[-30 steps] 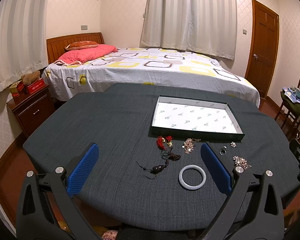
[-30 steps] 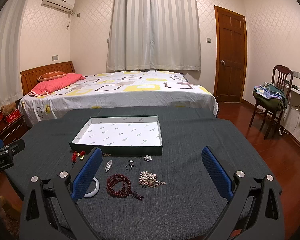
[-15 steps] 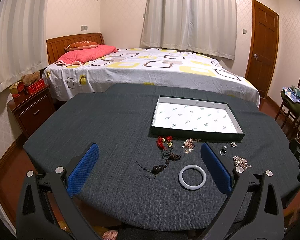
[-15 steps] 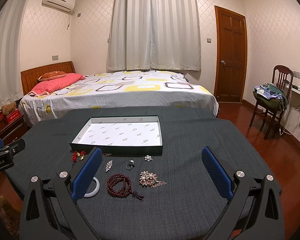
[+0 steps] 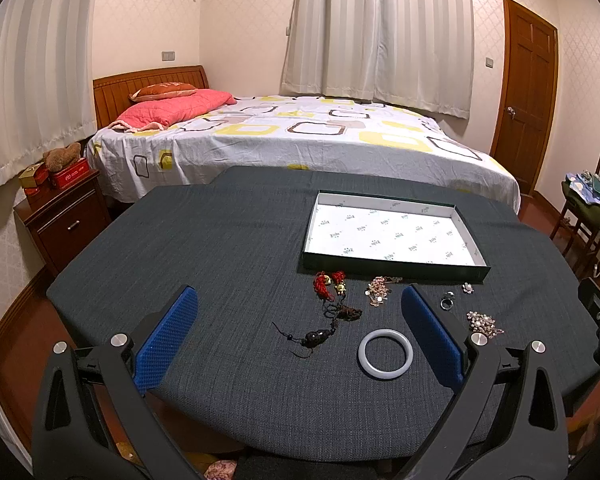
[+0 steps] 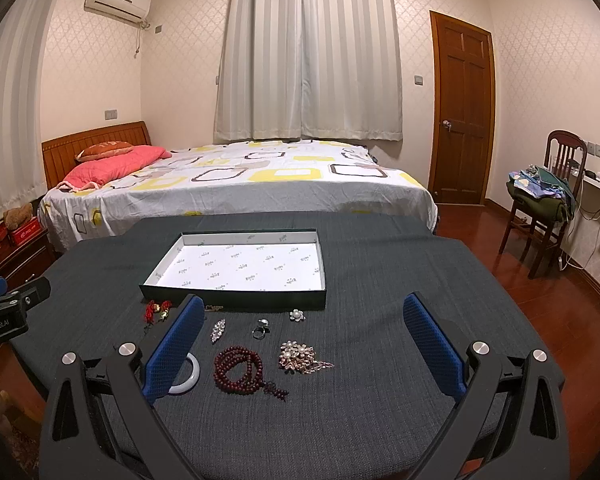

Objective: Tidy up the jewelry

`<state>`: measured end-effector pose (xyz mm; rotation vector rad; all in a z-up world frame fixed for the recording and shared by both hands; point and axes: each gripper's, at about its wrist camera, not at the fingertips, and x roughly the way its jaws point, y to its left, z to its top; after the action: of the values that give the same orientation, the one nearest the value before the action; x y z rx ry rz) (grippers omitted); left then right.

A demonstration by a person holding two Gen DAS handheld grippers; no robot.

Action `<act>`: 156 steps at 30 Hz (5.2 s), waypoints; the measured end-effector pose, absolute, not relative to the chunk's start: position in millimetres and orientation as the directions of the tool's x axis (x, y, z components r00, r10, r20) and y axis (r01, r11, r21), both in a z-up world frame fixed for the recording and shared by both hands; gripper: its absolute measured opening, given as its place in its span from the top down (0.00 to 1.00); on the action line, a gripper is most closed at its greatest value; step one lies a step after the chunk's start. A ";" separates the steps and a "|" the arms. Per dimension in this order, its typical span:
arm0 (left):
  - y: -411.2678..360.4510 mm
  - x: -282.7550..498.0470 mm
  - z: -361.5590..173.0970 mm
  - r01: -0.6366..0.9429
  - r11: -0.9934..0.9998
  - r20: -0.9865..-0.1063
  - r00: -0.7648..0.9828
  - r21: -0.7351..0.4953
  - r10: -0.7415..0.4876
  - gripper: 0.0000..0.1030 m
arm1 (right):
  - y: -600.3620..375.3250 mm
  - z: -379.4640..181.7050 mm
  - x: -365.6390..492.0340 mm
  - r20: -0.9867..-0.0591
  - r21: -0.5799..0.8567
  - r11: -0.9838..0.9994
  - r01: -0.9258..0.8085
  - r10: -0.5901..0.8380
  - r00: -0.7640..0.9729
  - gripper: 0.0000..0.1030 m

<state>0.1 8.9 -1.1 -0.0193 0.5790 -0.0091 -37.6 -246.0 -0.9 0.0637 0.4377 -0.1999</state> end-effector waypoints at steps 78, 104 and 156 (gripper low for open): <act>0.2 103.9 -142.9 0.207 0.978 -0.738 0.659 -0.006 -0.144 0.75 | -287.8 -138.9 70.8 -0.708 0.119 0.972 0.201 -0.058 0.704 0.07; 4.1 91.6 -122.1 0.189 0.981 -0.719 0.677 -0.035 -0.156 0.75 | -271.7 -144.5 79.3 -0.736 0.069 0.990 0.121 -0.031 0.676 0.68; -102.7 213.9 -12.9 0.274 0.958 -0.480 0.831 -0.087 -0.282 0.75 | -283.2 -27.2 175.7 -0.480 0.155 0.986 0.052 0.029 0.877 0.68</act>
<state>213.9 -102.7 -12.9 -0.0143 0.5116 -0.2948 175.7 -283.2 -27.2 0.1659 0.5023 -0.0121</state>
